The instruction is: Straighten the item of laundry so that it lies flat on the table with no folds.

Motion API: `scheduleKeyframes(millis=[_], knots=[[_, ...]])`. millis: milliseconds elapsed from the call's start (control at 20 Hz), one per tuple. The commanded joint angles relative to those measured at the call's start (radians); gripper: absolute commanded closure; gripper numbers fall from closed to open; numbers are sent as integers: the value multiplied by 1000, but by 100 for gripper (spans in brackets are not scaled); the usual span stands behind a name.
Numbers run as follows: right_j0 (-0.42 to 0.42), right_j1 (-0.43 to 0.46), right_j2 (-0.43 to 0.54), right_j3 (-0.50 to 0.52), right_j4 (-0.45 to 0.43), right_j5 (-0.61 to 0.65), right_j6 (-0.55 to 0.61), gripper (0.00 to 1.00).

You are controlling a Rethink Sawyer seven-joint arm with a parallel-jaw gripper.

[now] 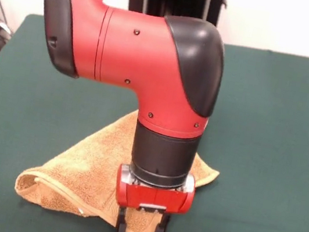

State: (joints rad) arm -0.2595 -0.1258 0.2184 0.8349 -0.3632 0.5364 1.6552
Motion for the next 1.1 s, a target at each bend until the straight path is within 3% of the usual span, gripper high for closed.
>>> scheduleKeyframes(millis=[50, 150, 200, 850, 1100], knots=[[47, 174, 8, 14, 6, -79, 174, 0], [51, 175, -2, 15, 10, -90, 182, 0], [58, 179, -13, 5, 20, -97, 182, 100], [91, 179, -70, -5, 39, -103, 209, 100], [97, 127, -86, 47, 56, -74, 208, 100]])
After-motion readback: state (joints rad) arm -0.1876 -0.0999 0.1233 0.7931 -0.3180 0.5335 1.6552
